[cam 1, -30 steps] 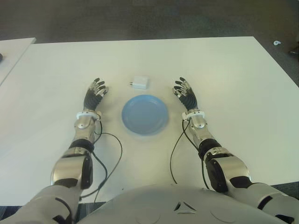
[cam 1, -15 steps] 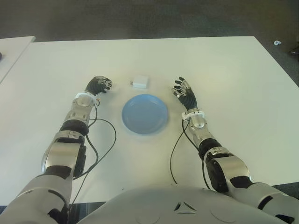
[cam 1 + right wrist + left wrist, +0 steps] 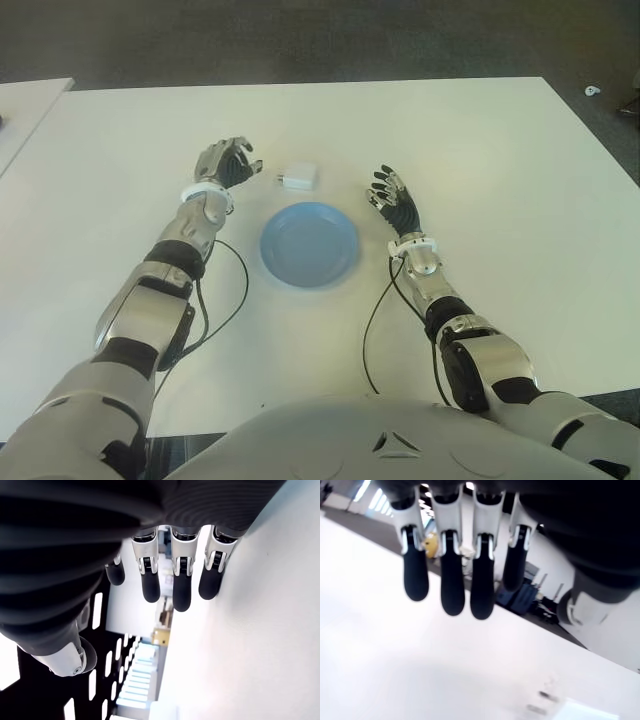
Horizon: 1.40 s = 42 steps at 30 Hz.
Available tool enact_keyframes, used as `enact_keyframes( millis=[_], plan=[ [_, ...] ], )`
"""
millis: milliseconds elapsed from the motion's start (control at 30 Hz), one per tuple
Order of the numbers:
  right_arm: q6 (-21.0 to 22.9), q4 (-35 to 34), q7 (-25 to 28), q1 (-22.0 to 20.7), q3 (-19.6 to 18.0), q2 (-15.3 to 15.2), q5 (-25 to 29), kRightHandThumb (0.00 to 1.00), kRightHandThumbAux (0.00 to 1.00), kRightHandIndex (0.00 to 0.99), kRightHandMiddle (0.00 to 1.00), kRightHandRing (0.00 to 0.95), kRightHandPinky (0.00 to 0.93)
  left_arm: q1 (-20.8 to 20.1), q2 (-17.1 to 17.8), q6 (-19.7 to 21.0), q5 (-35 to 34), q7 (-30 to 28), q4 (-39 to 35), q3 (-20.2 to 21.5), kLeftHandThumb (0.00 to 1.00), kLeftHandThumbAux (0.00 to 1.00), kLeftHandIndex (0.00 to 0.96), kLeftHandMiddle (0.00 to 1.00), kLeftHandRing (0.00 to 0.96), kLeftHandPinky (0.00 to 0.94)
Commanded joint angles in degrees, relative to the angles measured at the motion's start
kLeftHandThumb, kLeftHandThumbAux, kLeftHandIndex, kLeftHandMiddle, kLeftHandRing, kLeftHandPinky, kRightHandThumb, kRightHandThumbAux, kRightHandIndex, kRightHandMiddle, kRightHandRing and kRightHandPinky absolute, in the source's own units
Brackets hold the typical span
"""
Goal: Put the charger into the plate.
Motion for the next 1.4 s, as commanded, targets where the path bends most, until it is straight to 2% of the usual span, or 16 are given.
enact_keyframes(
  millis=[33, 200, 300, 400, 500, 600, 767, 900, 1100, 1400],
  plan=[
    [5.20, 3.64, 0.11, 6.01, 0.52, 0.53, -0.73, 0.082, 0.636, 0.000, 0.169, 0.193, 0.157, -0.52, 0.89, -4.62, 2.58, 1.62, 2.73, -2.53, 0.344, 0.609, 0.278, 0.425, 0.425, 0.365],
    [5.40, 3.61, 0.36, 6.00, 0.50, 0.51, -0.55, 0.087, 0.635, 0.000, 0.169, 0.194, 0.164, -1.59, 1.89, -9.35, 8.12, 5.62, 5.16, -7.66, 0.248, 0.670, 0.218, 0.326, 0.308, 0.258],
    [5.42, 3.60, 0.54, 6.01, 0.44, 0.51, -0.43, 0.090, 0.628, 0.000, 0.171, 0.197, 0.169, -2.68, 2.72, -12.16, 11.83, 8.11, 6.85, -11.20, 0.154, 0.716, 0.162, 0.225, 0.196, 0.150],
    [5.28, 3.63, 0.90, 6.01, 0.24, 0.61, -0.11, 0.092, 0.621, 0.000, 0.174, 0.201, 0.171, -3.63, 3.59, -14.65, 16.49, 12.40, 8.25, -15.41, 0.085, 0.744, 0.125, 0.166, 0.133, 0.090],
    [5.22, 3.60, 1.18, 6.02, 0.03, 0.72, 0.24, 0.091, 0.616, 0.000, 0.181, 0.210, 0.190, -4.56, 4.05, -15.69, 20.14, 15.87, 9.41, -18.82, 0.027, 0.761, 0.079, 0.100, 0.064, 0.029],
    [5.26, 3.58, 1.28, 5.97, -0.05, 0.77, 0.42, 0.092, 0.613, 0.000, 0.184, 0.216, 0.206, -5.31, 4.06, -16.14, 21.99, 17.75, 10.49, -20.73, 0.008, 0.760, 0.051, 0.061, 0.027, 0.009],
    [5.29, 3.51, 1.22, 5.91, -0.01, 0.86, 0.37, 0.100, 0.601, 0.000, 0.189, 0.226, 0.222, -7.03, 3.46, -16.53, 25.94, 17.82, 11.91, -25.33, 0.001, 0.706, 0.011, 0.012, 0.004, 0.001],
    [5.15, 3.45, 1.37, 5.96, -0.04, 0.92, 0.37, 0.104, 0.588, 0.000, 0.192, 0.232, 0.229, -7.72, 2.47, -16.56, 26.61, 16.79, 13.10, -26.86, 0.000, 0.642, 0.002, 0.002, 0.000, 0.000],
    [5.17, 3.35, 1.85, 5.97, -0.25, 1.13, 0.69, 0.096, 0.568, 0.000, 0.200, 0.237, 0.218, -8.12, 1.45, -17.22, 25.95, 15.33, 14.35, -27.44, 0.000, 0.565, 0.000, 0.000, 0.000, 0.000],
    [5.24, 3.33, 2.23, 5.93, -0.44, 1.38, 0.59, 0.092, 0.560, 0.000, 0.204, 0.236, 0.205, -8.57, 0.15, -17.60, 24.78, 12.64, 15.05, -27.25, 0.000, 0.523, 0.000, 0.000, 0.000, 0.000]
  ],
)
